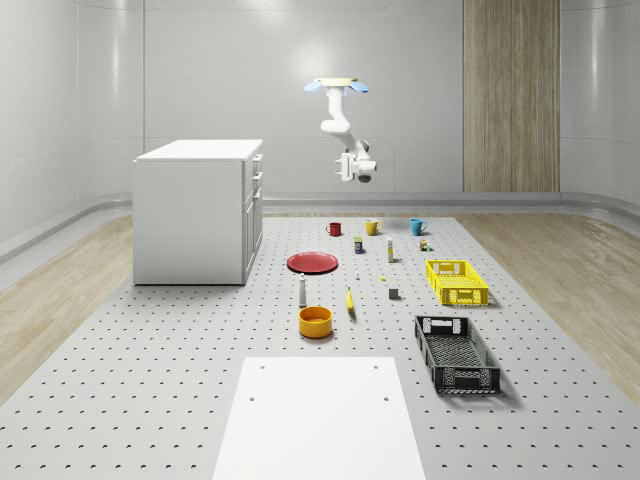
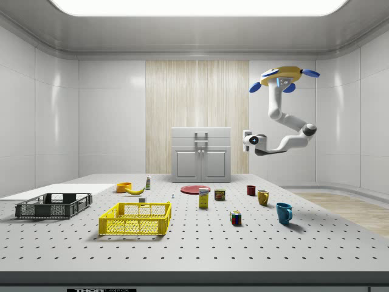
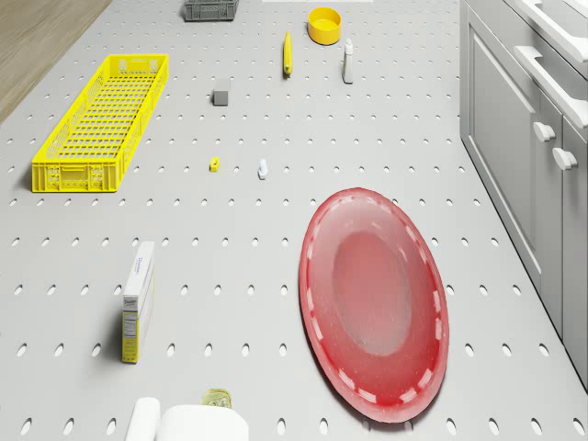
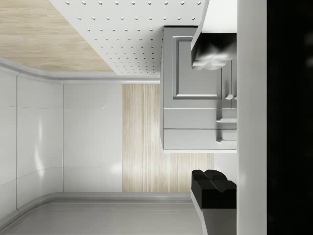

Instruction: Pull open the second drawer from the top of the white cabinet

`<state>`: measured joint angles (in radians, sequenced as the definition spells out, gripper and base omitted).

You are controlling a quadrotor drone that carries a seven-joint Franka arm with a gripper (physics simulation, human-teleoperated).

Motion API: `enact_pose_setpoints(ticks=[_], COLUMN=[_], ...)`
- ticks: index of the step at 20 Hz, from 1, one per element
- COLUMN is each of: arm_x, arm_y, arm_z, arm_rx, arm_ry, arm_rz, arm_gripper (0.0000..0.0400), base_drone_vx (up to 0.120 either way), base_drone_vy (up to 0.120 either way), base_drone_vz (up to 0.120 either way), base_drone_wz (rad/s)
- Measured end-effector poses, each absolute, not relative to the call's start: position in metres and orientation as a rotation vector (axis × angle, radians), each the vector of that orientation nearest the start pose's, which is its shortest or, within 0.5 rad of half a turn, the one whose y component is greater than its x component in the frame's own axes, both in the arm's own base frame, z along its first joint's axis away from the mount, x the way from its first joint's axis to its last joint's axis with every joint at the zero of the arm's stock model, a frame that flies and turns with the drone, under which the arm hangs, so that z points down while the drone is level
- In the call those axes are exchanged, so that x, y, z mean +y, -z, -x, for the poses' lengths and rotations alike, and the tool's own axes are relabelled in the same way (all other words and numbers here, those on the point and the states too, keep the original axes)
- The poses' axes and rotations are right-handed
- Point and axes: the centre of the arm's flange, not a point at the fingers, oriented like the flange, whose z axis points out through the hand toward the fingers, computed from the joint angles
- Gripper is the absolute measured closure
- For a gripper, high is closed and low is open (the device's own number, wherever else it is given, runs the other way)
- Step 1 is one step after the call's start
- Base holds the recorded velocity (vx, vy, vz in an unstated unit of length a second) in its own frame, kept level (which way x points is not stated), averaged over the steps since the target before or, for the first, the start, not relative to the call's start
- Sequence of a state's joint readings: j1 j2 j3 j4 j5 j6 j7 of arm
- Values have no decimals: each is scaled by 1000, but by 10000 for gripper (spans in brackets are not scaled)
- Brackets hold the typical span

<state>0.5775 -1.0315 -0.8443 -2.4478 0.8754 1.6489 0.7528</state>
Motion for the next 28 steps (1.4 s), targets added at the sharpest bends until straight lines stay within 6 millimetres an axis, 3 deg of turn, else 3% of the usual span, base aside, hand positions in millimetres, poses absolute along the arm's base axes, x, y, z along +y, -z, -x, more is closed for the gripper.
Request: enact_pose_setpoints(ticks=[28], arm_x=[-100], arm_y=[-591], arm_z=[-307], arm_rx=[613], arm_ry=[-613], arm_rz=[1484], arm_gripper=[100], base_drone_vx=[120], base_drone_vy=[-120], base_drone_vz=[0], base_drone_wz=[0])
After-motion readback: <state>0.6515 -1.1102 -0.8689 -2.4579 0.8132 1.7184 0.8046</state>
